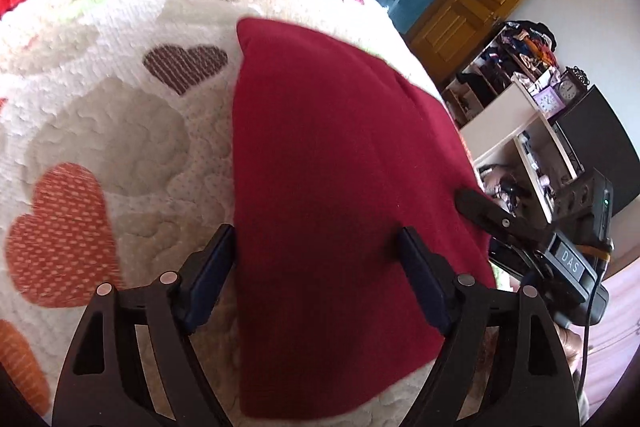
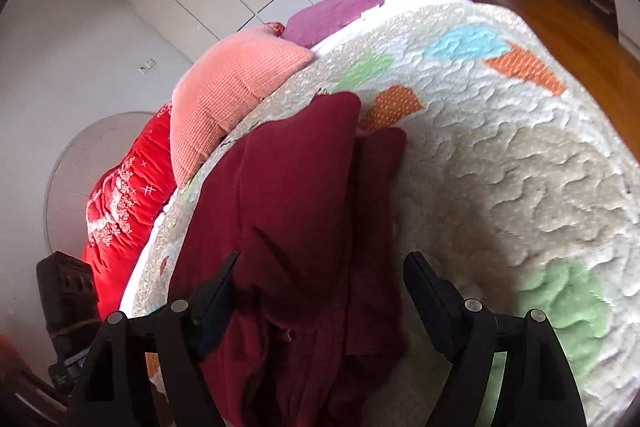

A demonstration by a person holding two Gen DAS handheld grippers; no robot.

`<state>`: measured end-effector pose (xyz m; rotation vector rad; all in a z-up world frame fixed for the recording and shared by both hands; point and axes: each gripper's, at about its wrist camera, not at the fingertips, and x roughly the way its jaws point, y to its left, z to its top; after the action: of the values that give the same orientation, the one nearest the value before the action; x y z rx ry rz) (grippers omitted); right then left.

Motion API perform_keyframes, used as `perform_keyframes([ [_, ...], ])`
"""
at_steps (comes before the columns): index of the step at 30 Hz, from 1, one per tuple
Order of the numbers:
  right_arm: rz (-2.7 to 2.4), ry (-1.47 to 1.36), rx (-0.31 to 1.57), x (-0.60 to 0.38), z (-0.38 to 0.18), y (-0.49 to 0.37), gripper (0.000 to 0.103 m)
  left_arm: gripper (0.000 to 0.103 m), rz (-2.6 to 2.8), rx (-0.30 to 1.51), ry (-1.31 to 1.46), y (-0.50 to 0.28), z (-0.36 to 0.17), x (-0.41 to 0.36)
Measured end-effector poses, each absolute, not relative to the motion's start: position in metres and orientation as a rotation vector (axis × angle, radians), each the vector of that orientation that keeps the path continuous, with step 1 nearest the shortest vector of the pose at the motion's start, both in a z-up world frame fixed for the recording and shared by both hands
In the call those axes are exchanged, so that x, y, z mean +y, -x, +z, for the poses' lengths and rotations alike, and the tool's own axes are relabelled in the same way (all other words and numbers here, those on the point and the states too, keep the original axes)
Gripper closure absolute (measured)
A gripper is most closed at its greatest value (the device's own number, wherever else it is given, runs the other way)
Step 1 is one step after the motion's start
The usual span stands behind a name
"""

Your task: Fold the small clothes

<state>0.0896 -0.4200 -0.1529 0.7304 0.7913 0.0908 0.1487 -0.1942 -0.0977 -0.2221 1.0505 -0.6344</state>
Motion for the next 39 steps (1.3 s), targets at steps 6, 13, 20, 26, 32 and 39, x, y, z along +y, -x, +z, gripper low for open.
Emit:
perform_keyframes([
  [6, 0.141, -0.633, 0.778, -0.397, -0.131, -0.092, 0.06, 0.035, -0.653, 1.031, 0.213, -0.145, -0.097, -0.202],
  [13, 0.285, -0.562, 0.792, -0.338, -0.093, -0.043, 0.063, 0.051, -0.645, 0.926, 0.136, -0.08, -0.049, -0.154],
  [20, 0.279, -0.47, 0.92, -0.289, -0.11, 0.006, 0.053, 0.051, -0.551, 1.005, 0.125, -0.008, -0.075, -0.092],
  [26, 0.233, -0.344, 0.778, -0.278, -0.055, 0.039, 0.054, 0.051, -0.491, 0.895, 0.109, 0.011, -0.051, -0.087],
  [32, 0.158, -0.202, 0.785, -0.244, -0.058, 0.013, 0.074, 0.051, -0.455, 0.87, 0.058, -0.005, -0.051, -0.106],
  [39, 0.081, -0.268, 0.872, -0.26, -0.108, 0.007, 0.075, 0.046, -0.363, 0.824, -0.105, -0.007, -0.066, -0.127],
])
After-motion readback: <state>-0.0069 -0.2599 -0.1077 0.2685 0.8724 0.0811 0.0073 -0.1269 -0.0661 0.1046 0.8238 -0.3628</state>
